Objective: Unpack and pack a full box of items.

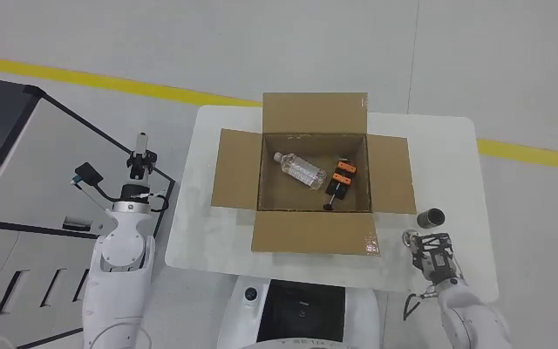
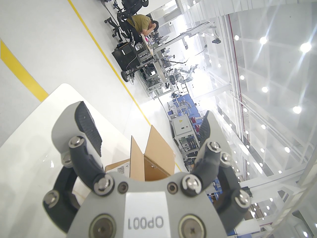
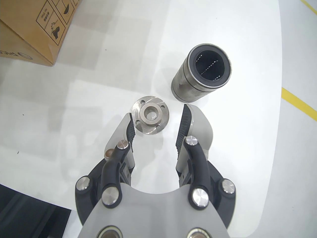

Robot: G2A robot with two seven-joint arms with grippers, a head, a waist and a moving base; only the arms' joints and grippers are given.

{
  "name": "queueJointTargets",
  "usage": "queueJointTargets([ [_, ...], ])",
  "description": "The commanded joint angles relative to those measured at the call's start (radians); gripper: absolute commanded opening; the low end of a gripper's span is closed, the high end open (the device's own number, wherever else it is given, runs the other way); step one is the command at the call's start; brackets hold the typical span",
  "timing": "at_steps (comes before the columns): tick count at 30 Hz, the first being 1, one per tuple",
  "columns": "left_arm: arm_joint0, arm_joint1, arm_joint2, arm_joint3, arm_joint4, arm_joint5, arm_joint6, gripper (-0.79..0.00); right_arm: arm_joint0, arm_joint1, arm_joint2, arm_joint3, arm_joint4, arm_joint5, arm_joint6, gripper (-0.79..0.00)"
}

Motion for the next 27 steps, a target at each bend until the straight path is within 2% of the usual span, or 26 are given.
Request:
queueJointTargets([
  [1,0.0,0.0,0.0,0.0,0.0,0.0,0.0,0.0,0.017,-0.001,-0.005,0.019,0.002,0.001,0.007,-0.431],
  [20,0.0,0.0,0.0,0.0,0.0,0.0,0.0,0.0,0.111,-0.007,-0.04,0.101,0.029,0.005,0.06,-0.493],
  [21,0.0,0.0,0.0,0.0,0.0,0.0,0.0,0.0,0.113,-0.007,-0.043,0.102,0.025,0.002,0.063,-0.56],
  [23,0.0,0.0,0.0,0.0,0.0,0.0,0.0,0.0,0.116,-0.007,-0.044,0.105,0.026,0.004,0.064,-0.785],
  [27,0.0,0.0,0.0,0.0,0.0,0.0,0.0,0.0,0.107,-0.007,-0.043,0.094,0.02,0.01,0.054,-0.785],
])
